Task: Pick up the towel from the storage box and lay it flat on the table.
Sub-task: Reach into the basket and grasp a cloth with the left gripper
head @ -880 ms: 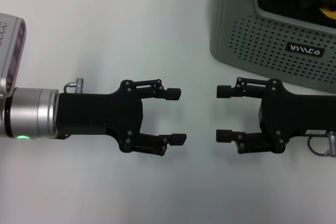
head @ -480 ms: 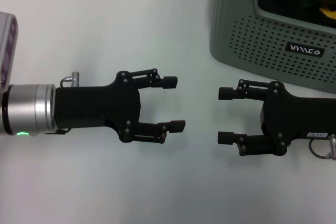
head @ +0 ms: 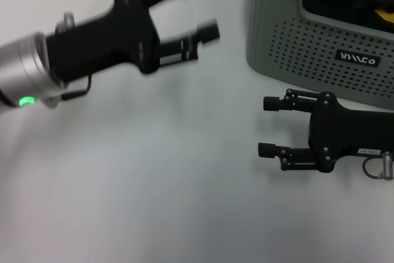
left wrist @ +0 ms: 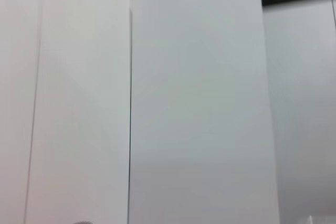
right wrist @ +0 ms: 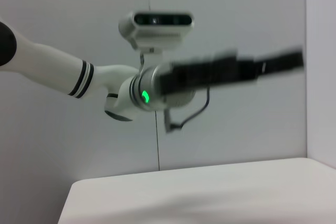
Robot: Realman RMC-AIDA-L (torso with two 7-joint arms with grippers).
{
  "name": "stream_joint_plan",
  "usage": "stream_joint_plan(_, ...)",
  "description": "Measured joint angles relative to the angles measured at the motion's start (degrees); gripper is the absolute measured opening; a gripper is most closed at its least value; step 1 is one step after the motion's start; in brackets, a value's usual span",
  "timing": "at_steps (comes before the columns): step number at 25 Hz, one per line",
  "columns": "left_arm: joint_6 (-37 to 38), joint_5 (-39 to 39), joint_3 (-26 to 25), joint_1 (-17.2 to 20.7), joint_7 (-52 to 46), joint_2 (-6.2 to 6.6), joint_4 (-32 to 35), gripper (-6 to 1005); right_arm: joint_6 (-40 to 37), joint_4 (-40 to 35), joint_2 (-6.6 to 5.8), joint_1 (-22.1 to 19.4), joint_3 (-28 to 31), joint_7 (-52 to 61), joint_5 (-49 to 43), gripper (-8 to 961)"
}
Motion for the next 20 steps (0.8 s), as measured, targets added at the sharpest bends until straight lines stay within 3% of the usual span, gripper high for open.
stream_joint_plan(3, -1.14, -1.54, 0.13, -3.53, -4.62, -0.02, -0.17, 821, -0.04, 0.02, 0.23, -0.08, -0.10, 0.02, 0.00, 769)
stream_joint_plan(9, -12.12, 0.68, 1.85, -12.20, -20.71, -0.10, 0.09, 819, -0.47, -0.32, 0.44, 0.29, -0.45, 0.58, 0.00, 768)
stream_joint_plan(15, -24.61, 10.16, 5.55, -20.79, -32.88, -0.08, 0.31, 817, -0.53, -0.61, 0.54, 0.27, -1.67, 0.44, 0.00, 769)
stream_joint_plan(20, -32.98, 16.63, 12.50, -23.74, -40.82, -0.16, 3.31, 816, -0.59, -0.65, 0.69, 0.26, -1.74, 0.12, 0.01, 769)
